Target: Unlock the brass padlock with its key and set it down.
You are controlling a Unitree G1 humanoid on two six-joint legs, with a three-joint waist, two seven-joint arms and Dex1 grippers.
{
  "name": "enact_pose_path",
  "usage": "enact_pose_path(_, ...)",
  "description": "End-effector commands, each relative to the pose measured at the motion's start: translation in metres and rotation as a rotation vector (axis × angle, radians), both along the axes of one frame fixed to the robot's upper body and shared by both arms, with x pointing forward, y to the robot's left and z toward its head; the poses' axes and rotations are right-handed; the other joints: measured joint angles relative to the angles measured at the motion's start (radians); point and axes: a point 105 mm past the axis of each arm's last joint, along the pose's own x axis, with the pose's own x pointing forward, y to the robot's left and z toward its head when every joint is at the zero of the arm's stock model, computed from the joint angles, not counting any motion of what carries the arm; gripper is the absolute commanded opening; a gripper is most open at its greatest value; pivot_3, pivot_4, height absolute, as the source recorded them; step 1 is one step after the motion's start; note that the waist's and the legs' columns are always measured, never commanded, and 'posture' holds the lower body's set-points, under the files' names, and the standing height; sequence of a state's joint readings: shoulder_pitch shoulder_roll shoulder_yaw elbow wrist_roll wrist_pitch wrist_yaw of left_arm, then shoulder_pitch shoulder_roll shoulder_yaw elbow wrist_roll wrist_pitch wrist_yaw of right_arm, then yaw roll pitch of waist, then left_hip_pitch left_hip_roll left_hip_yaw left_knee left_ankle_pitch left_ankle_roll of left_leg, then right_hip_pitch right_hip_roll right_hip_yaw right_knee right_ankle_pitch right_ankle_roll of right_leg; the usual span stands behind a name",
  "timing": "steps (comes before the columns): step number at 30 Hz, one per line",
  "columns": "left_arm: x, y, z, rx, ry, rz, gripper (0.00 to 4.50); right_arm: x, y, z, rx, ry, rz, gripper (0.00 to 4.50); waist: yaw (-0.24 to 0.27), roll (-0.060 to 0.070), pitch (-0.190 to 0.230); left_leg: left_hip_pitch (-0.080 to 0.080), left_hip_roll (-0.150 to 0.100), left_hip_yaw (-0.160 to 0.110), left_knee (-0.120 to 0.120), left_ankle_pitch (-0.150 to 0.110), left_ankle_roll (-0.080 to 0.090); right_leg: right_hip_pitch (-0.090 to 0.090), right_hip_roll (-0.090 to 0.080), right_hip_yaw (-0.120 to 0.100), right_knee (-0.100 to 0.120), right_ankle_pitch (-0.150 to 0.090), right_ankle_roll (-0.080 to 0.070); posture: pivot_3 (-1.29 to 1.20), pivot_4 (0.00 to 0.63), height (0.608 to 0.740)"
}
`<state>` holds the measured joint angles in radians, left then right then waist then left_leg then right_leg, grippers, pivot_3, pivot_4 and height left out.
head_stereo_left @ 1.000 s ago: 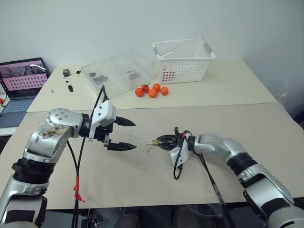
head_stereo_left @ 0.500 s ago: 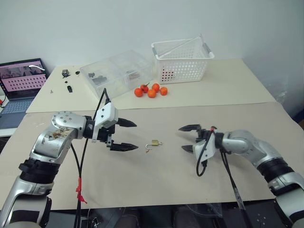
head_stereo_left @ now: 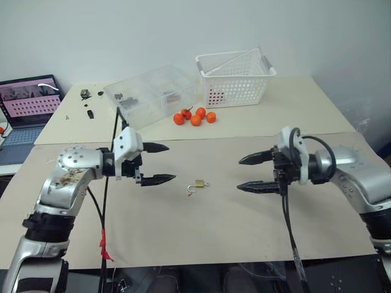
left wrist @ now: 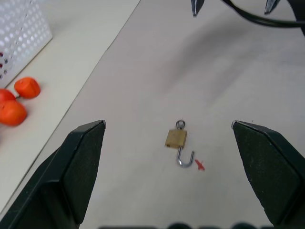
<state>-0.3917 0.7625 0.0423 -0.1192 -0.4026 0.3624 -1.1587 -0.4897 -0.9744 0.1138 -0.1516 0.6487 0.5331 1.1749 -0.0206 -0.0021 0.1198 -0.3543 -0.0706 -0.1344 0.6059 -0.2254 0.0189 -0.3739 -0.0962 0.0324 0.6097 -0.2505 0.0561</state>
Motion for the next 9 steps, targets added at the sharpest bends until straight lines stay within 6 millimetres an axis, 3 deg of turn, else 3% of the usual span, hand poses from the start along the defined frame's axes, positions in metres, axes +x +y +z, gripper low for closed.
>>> enact_pose_path(1, 0.0023, 0.0092, 0.0191, -0.049, -0.075, 0.079, 4.50, -0.0039, -0.0002, 0.0091, 0.037, -0.044, -0.027, 4.49, 0.007, 0.000, 0.000, 0.000, 0.000, 0.000, 0.000, 0.000, 0.000, 0.000, 0.000, 0.000, 0.000, 0.000, 0.000, 0.00, 0.150, 0.740)
enact_pose_path(9, 0.0047, 0.0015, 0.0228, -0.087, -0.092, 0.100, 4.50, 0.0005, 0.0065, -0.0004, 0.099, -0.036, -0.106, 4.49, 0.015, 0.000, 0.000, 0.000, 0.000, 0.001, 0.001, -0.001, -0.002, 0.000, 0.000, 0.002, 0.000, 0.000, 0.000, 0.00, 0.150, 0.740)
